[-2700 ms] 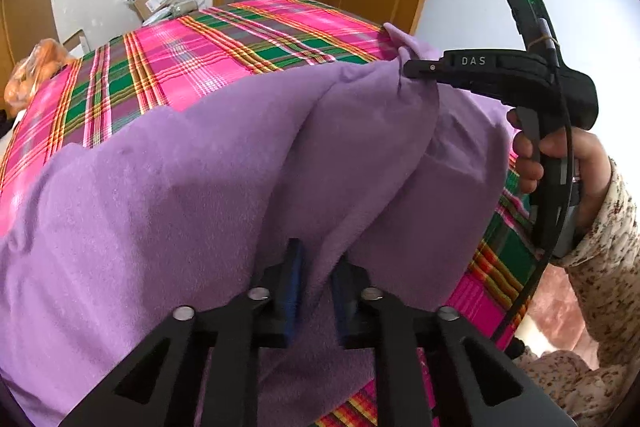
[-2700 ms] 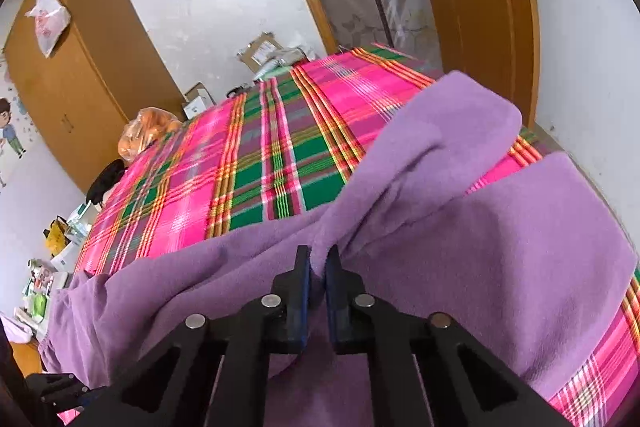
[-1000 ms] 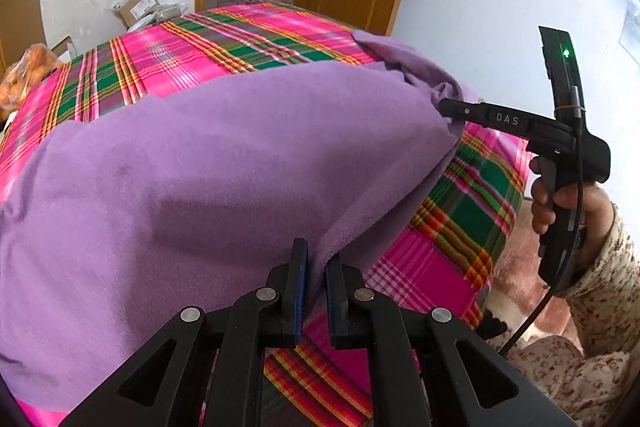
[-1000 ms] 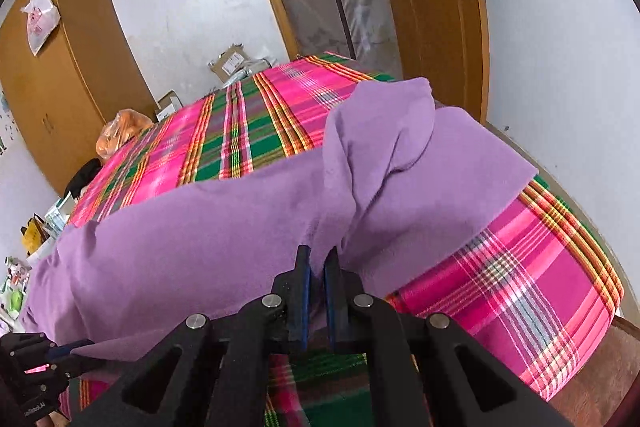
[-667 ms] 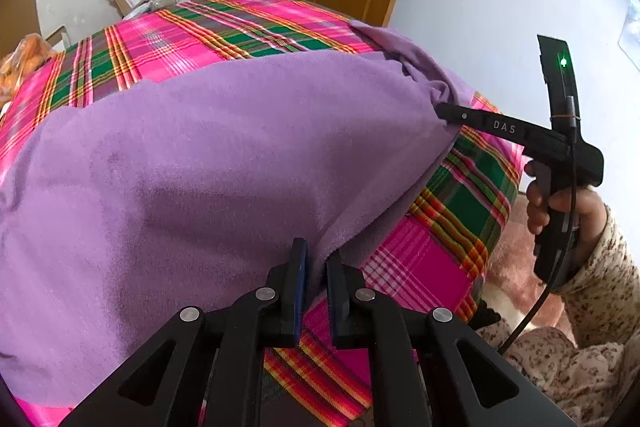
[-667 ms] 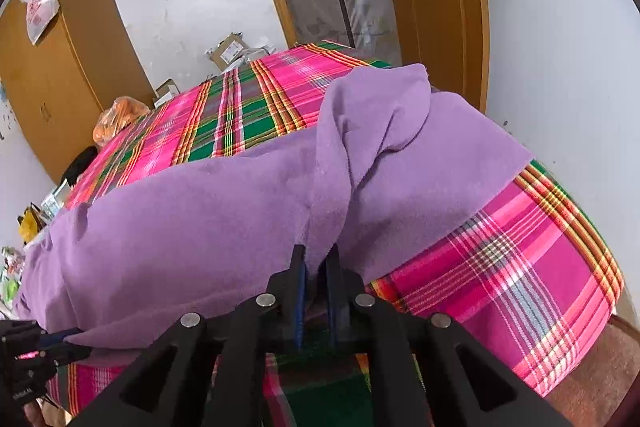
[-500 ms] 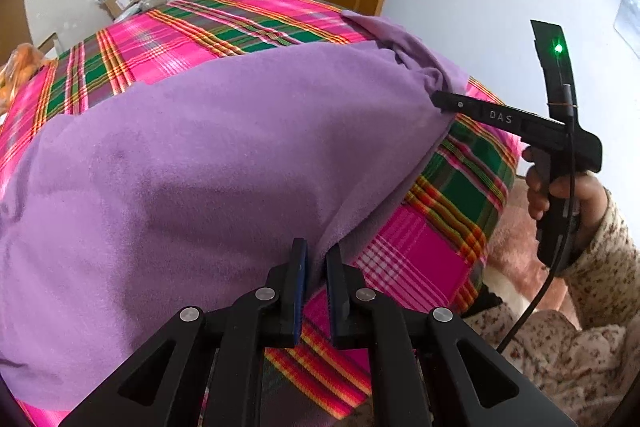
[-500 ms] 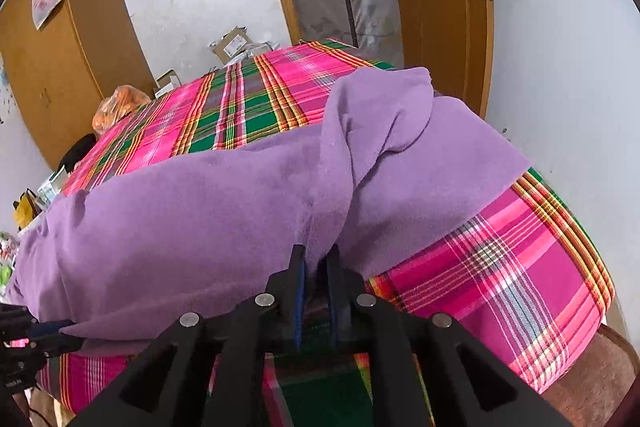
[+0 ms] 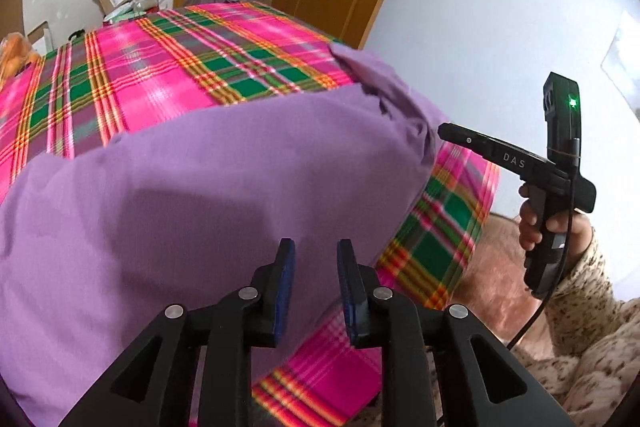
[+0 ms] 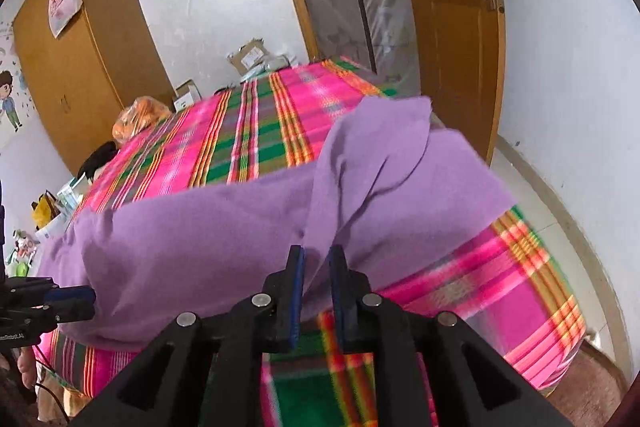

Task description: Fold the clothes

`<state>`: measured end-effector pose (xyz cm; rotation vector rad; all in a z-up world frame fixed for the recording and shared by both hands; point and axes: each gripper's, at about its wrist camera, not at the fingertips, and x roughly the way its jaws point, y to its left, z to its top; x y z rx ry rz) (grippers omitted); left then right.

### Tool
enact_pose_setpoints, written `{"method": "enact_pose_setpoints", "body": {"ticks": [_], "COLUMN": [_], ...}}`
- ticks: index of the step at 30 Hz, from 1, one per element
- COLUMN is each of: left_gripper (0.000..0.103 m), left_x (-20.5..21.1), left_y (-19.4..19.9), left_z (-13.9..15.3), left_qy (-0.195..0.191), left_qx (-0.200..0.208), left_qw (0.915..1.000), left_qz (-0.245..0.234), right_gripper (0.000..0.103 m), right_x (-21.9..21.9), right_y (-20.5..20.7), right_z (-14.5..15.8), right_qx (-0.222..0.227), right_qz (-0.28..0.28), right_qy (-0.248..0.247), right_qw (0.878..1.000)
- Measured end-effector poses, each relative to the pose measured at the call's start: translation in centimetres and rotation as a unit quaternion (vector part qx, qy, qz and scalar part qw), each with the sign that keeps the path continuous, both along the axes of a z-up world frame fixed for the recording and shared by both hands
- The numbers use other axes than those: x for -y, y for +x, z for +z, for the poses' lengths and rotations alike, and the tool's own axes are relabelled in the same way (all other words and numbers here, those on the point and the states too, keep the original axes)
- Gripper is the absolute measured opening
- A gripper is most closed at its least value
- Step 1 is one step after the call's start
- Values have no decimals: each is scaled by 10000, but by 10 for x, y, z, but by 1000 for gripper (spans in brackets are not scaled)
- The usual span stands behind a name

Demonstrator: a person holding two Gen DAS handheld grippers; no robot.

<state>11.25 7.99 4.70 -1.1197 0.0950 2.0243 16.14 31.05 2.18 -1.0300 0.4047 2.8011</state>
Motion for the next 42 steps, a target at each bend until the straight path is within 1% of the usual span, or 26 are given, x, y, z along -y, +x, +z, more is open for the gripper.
{"method": "enact_pose_setpoints", "body": {"ticks": [2,4,6,9,12,22,23,24,25,29,37,42], "left_gripper": [23,23,23,23,23,23,23,23,23,23,23,23], "left_x": [-3,-7,-10,-12,-12,-17,-18,-19,-20,-24,-35,-41], "left_y": [-8,-16,-24,-31,-36,-52,-53,-54,-55,-58,-56,-53], "left_z": [-1,-3,-5,-8,-11,-19,-19,-19,-19,-19,-21,-21], "left_qy": [26,26,13,-80,-164,-194,-184,-180,-186,-173,-122,-159], "left_qx": [103,214,288,265,260,462,474,483,487,504,620,629], "left_qw": [9999,9997,9994,9994,9992,9980,9980,9979,9978,9976,9973,9974], "left_qz": [47,113,174,226,261,377,388,400,416,447,377,327], "right_gripper": [13,17,27,30,32,31,25,14,10,4,4,4], "right_x": [-5,-6,-6,-7,-1,-9,-9,-11,-14,-27,-55,-67], "right_y": [-9,-23,-38,-60,-80,-120,-124,-126,-126,-111,-75,-52], "right_z": [9,12,15,20,16,-2,-4,-5,-5,1,8,1], "right_qx": [-64,-64,-65,-63,106,714,767,790,791,555,109,47], "right_qz": [-53,-1,50,133,280,136,120,99,69,-124,-582,-799], "right_qy": [97,151,205,297,490,546,549,534,495,311,-39,-212], "right_qw": [9999,9999,9998,9995,9984,9959,9955,9954,9956,9979,9982,9966]}}
